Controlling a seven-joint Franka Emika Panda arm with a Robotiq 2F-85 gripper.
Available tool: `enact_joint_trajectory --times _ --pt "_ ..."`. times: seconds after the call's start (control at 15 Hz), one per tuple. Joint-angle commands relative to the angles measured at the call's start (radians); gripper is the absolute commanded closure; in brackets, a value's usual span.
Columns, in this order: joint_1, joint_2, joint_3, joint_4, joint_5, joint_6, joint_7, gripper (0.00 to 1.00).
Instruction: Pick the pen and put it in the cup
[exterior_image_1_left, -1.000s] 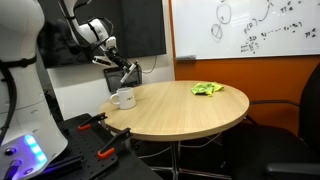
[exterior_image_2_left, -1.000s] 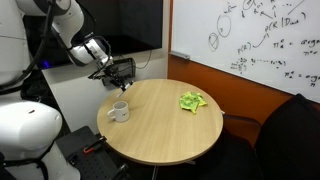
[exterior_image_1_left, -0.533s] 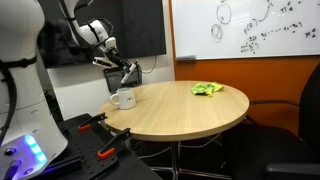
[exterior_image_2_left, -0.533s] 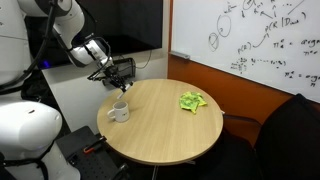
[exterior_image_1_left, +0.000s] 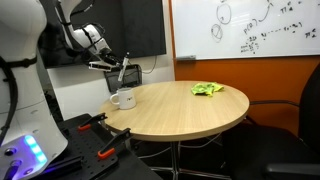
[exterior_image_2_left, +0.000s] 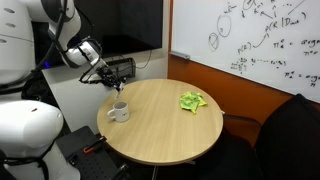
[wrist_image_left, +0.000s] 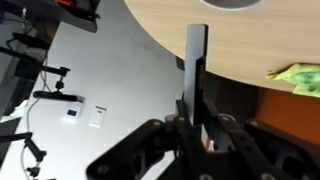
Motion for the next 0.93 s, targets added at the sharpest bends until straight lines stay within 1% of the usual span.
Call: enact_joint_trajectory --times 0.0,0.2,0.4,0.73,0.87 --pt "0.033 0.065 -0.001 0.072 -0.009 -0.1 0.127 0.95" --pt "0.054 0.114 -0.008 0.105 -0.015 -0.125 0.192 0.95" --pt "0.06 0.167 -0.023 0.14 -0.033 -0.134 0.238 0.95" --pt "0.062 0.247 -0.038 0.196 -0.017 -0.155 0.242 0.95" --pt "0.056 0.272 -0.037 0.204 -0.01 -0.137 0.241 0.95"
